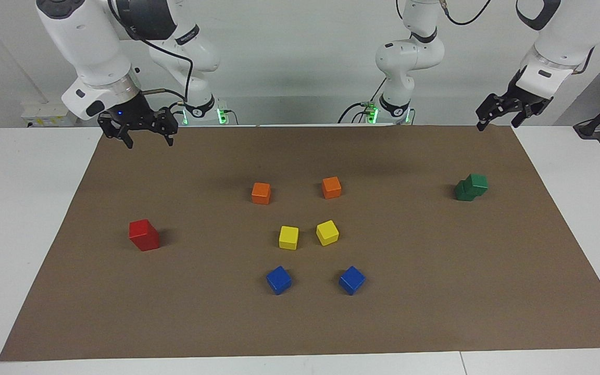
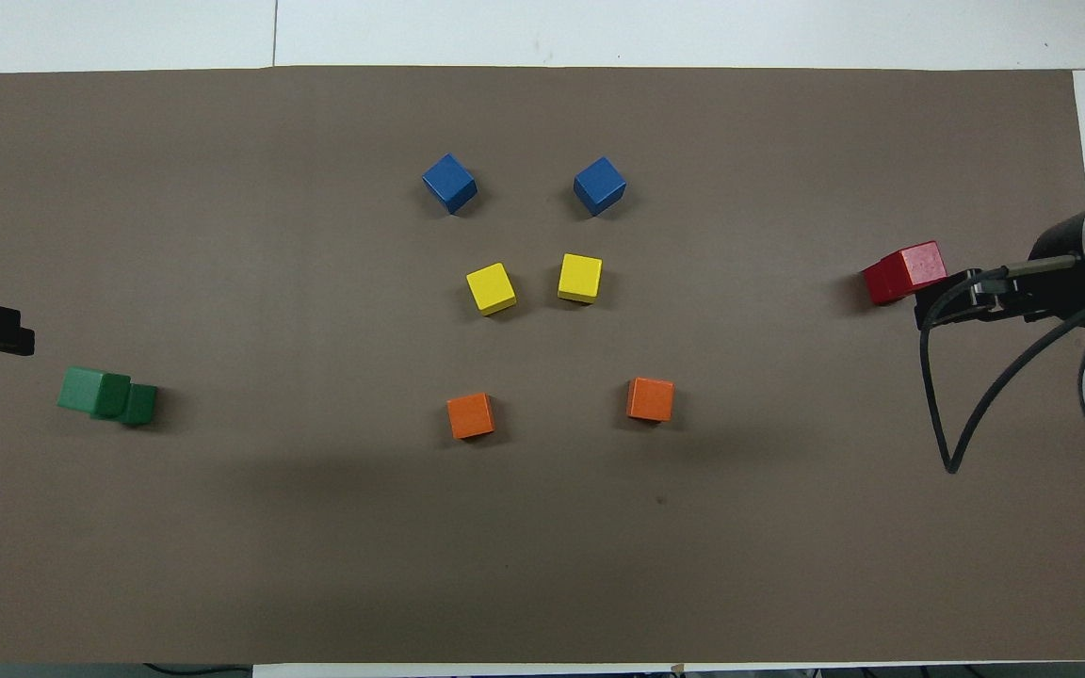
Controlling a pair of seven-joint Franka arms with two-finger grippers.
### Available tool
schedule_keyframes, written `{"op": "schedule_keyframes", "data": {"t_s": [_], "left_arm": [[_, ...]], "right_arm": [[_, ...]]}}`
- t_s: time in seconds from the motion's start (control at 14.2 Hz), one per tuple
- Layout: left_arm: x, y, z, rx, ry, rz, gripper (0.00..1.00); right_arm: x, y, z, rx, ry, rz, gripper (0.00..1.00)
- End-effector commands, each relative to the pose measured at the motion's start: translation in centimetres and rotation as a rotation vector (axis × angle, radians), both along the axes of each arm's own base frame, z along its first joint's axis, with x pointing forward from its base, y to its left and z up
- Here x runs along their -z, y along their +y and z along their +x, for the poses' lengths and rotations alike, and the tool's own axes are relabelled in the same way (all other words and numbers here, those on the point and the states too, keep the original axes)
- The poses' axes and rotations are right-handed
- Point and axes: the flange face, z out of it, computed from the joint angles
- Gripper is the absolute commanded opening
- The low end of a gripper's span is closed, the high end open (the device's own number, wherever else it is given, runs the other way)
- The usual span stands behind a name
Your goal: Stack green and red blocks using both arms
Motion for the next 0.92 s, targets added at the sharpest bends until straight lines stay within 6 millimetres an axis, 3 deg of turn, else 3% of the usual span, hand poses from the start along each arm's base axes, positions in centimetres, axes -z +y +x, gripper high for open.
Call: {"op": "schedule_keyframes", "data": {"t_s": [0.0, 0.63, 0.85], "left_arm": [[0.1, -1.2, 0.2, -0.063, 0.035, 0.004, 1.0], [-0.1, -1.4, 1.7, 0.01, -0.04, -0.011, 1.0], [-0.4, -1.3, 1.9, 0.007, -0.062, -0.014, 1.0]], "right_arm": [[-1.2, -0.3, -0.2, 0.024, -0.018, -0.006, 1.0], [-2.1, -3.3, -0.1, 0.028, -0.033, 0.007, 1.0], [-2.0, -2.6, 0.1, 0.016, -0.036, 0.009, 1.0]]}}
